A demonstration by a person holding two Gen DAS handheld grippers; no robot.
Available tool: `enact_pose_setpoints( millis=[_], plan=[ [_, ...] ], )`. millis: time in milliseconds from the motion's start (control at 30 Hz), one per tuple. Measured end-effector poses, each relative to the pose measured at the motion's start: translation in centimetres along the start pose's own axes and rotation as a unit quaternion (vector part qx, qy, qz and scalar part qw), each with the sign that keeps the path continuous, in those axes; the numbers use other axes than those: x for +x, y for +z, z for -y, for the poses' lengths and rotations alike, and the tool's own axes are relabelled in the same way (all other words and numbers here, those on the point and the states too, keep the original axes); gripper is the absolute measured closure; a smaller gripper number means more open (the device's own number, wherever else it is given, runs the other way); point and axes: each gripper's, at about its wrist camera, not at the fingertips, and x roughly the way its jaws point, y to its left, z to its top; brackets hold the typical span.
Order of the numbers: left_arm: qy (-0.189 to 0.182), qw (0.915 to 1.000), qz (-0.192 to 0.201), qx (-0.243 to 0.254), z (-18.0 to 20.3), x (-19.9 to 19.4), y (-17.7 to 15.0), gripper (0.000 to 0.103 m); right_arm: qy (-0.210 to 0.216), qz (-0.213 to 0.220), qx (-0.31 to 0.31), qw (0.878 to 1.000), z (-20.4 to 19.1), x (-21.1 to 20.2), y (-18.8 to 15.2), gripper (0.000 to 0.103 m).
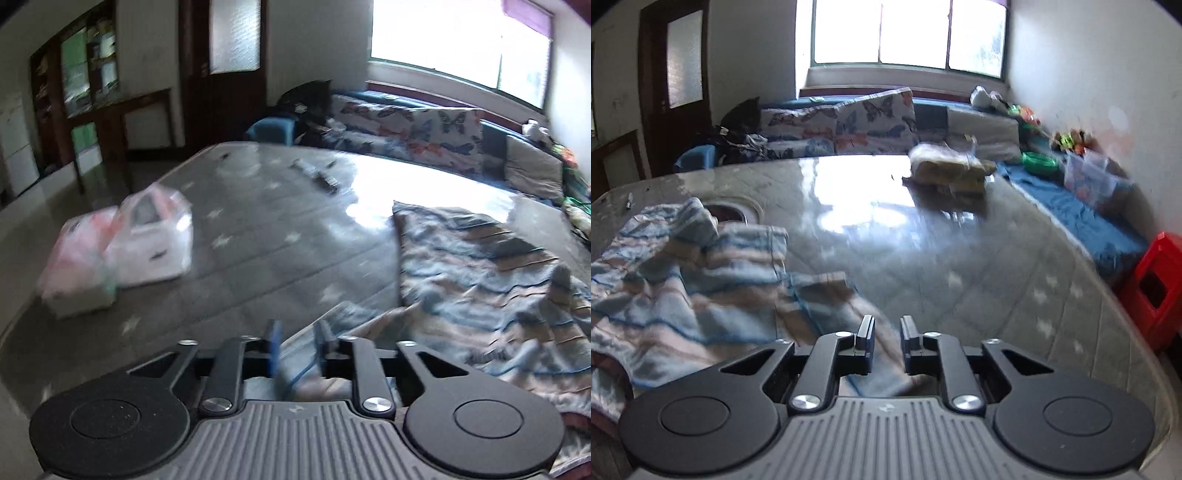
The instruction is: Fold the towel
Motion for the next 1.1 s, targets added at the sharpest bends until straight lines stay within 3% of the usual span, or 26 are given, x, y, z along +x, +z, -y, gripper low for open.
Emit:
enact_pose_setpoints(
  millis=[167, 267, 567, 767, 967, 1100],
  plan=[
    [-0.044, 0.9982, 0.009, 0.040, 3.7, 1.4, 1.8, 0.055, 0.023, 0.011, -0.021, 0.999, -1.2, 0.9, 2.5, 0.084],
    [-0.064, 0.9961, 0.010, 0.059, 6.1, 2.5, 2.7, 0.054, 0.039, 0.016, -0.037, 0.998, -2.2, 1.8, 4.1, 0.084],
    [-0.097, 0.9918, 0.012, 0.083, 10.2, 5.2, 5.8, 0.048, 0.095, -0.010, -0.105, 0.990, -8.8, 9.5, 8.6, 0.083],
    [-0.130, 0.9888, 0.012, 0.072, 11.1, 6.6, 8.1, 0.046, 0.120, -0.034, -0.124, 0.984, -11.5, 13.8, 10.0, 0.083],
    [-0.168, 0.9828, 0.025, 0.072, 13.1, 6.8, 10.0, 0.034, 0.205, -0.037, -0.125, 0.970, -13.8, 13.2, 9.9, 0.083],
    [-0.194, 0.9775, 0.024, 0.079, 15.5, 7.3, 10.5, 0.026, 0.238, -0.034, -0.147, 0.960, -15.9, 12.5, 9.0, 0.083]
  ],
)
